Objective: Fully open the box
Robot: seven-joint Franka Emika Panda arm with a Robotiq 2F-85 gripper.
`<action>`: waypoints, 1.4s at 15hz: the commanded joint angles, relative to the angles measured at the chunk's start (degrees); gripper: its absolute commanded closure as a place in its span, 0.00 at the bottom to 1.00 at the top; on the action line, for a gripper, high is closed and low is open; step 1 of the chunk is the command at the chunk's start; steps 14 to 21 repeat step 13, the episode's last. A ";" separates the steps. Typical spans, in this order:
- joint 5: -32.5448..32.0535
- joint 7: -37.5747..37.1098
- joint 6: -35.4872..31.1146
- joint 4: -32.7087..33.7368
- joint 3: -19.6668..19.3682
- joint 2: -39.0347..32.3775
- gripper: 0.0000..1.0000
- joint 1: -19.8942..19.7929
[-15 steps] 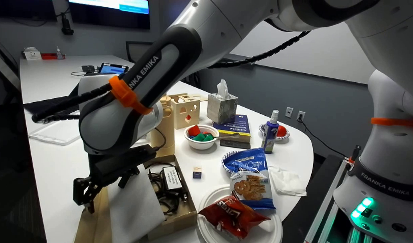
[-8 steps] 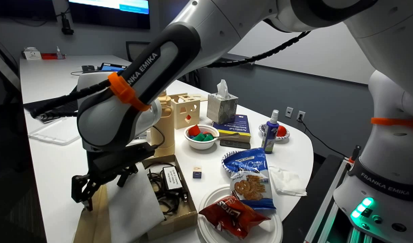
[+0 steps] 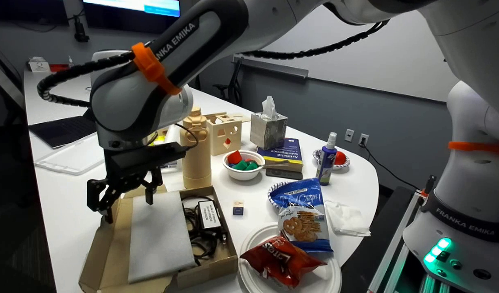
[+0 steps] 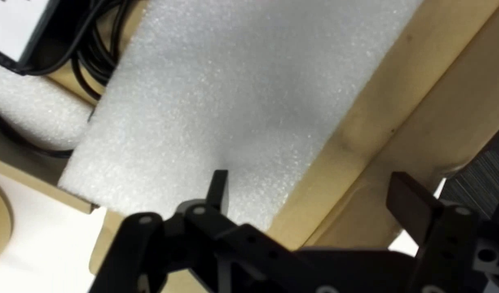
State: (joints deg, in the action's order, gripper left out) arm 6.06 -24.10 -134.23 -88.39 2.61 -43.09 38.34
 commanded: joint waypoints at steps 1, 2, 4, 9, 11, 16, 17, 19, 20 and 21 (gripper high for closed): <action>-2.71 -1.27 5.63 -0.25 1.09 3.57 0.00 -1.78; -3.26 -1.37 6.90 -0.40 1.06 4.39 0.00 -1.97; -4.29 -1.91 9.25 -0.89 0.95 6.00 0.00 -2.29; -6.30 -4.22 13.28 -2.50 0.98 9.42 0.00 -3.42; -6.71 -4.91 14.19 -3.51 1.12 10.49 0.00 -3.94; -6.83 -5.55 14.41 -4.51 1.31 11.35 0.00 -4.41; -6.83 -5.55 14.41 -4.51 1.31 11.35 0.00 -4.41; -6.83 -5.55 14.41 -4.51 1.31 11.35 0.00 -4.41; -6.83 -5.55 14.41 -4.51 1.31 11.35 0.00 -4.41; -6.83 -5.55 14.41 -4.51 1.31 11.35 0.00 -4.41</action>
